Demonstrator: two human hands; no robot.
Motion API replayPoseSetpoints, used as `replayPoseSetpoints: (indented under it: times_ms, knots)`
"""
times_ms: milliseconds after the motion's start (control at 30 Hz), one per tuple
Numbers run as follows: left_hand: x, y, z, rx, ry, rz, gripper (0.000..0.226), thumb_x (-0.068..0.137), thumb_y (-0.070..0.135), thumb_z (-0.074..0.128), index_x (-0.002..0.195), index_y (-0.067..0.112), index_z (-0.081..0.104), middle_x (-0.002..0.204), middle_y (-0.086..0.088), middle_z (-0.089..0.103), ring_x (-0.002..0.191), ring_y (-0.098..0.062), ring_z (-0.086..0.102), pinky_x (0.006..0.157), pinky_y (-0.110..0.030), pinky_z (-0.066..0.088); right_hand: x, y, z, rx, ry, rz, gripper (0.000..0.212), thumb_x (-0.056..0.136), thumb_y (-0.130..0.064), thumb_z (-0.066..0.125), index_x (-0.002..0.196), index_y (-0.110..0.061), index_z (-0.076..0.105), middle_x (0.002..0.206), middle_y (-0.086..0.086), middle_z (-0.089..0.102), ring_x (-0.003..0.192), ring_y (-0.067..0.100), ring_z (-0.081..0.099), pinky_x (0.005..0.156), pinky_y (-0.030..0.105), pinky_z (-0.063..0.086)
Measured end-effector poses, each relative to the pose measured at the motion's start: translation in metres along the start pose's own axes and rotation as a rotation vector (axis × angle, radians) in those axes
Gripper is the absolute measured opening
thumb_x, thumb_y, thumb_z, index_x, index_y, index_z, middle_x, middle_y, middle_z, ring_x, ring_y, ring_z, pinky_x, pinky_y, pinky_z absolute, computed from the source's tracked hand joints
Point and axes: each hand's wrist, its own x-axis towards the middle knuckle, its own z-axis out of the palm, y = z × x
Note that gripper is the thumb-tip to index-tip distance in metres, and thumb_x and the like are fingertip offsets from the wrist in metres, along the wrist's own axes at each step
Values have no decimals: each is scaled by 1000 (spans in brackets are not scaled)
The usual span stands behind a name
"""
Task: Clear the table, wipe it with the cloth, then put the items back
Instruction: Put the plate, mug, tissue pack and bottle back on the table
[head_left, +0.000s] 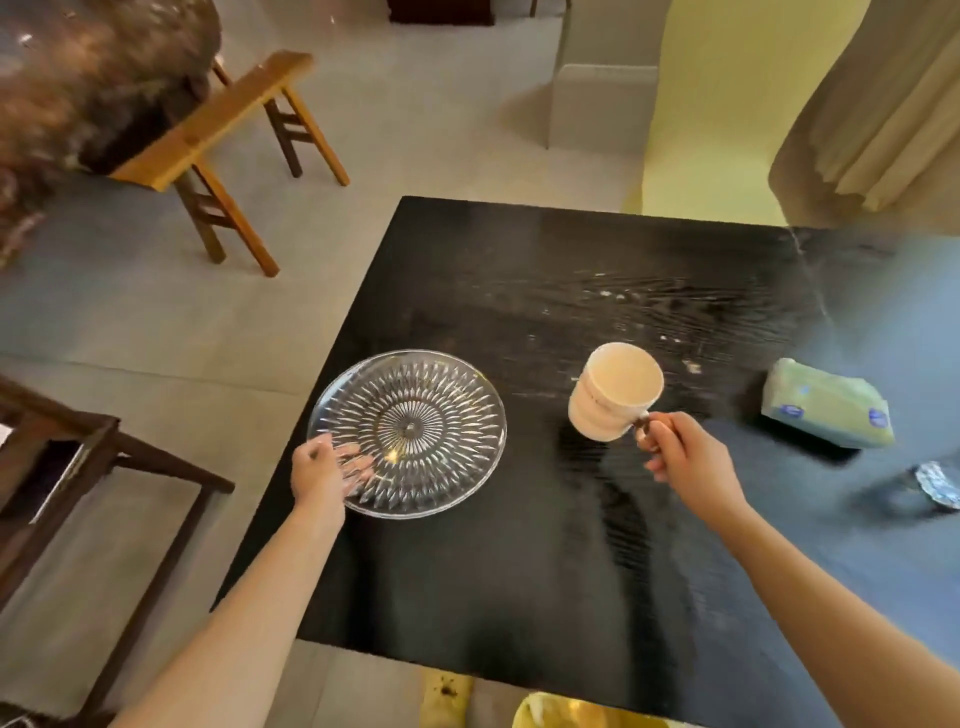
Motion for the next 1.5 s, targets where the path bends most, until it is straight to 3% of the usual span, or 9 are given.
replayPoseSetpoints:
  times_ms: [200,300,433,600,733,900,1167,1367,1500]
  knots:
    - [55,7,-4,6,46,-54,25,100,21,37,122,14,46,114,-18,65,81,-33,69,70,-41,57,38,-32,69,-44,-91,-33,21,99,-16,41,96,-9,60,82,1,64,53,2,56,50,14,48]
    - [65,9,0,3,37,-59,24,101,20,35,123,15,44,109,-15,63,77,-29,68,64,-36,56,51,-41,89,-69,-121,-47,22,99,-16,41,97,-7,61,83,2,64,55,6,57,52,16,49]
    - [71,12,7,80,53,22,23,101,18,34,123,15,43,108,-13,59,78,-27,66,70,-38,56,53,-45,99,-64,-184,-51,22,98,-17,42,89,-24,60,82,0,65,56,4,58,53,17,51]
    - [79,10,14,293,180,130,37,97,4,31,133,8,40,118,-11,59,96,-21,53,81,-32,44,40,-37,101,-98,-234,-37,17,98,-17,44,96,-21,60,84,0,66,57,1,57,55,16,51]
    - [87,7,17,401,224,133,42,91,-7,37,131,3,47,128,-17,50,108,-30,58,95,-41,50,27,-32,95,-126,-282,-43,16,97,-17,46,93,-12,61,86,-4,66,58,3,58,55,15,50]
    - [90,3,13,449,210,61,51,83,-19,43,130,0,49,134,-19,44,112,-34,56,96,-42,50,12,-28,86,-174,-379,-52,18,97,-18,45,88,-14,60,79,-7,64,60,2,60,59,17,52]
    - [82,6,6,555,134,97,48,83,-14,46,126,6,48,133,-19,42,104,-34,57,90,-45,54,5,-23,74,-226,-482,-49,17,97,-22,47,98,-13,62,90,0,67,72,16,64,65,26,56]
    - [52,15,8,795,154,221,61,81,2,57,138,11,35,139,-19,33,124,-35,34,101,-47,39,2,-29,73,-254,-410,-57,10,92,-30,56,100,-32,62,98,-9,61,86,12,61,76,27,53]
    - [25,30,12,880,79,352,53,83,5,57,134,11,43,141,-19,36,129,-36,31,103,-48,33,2,-36,64,-261,-411,-24,25,87,-26,65,100,-5,61,98,-15,61,76,4,57,68,11,46]
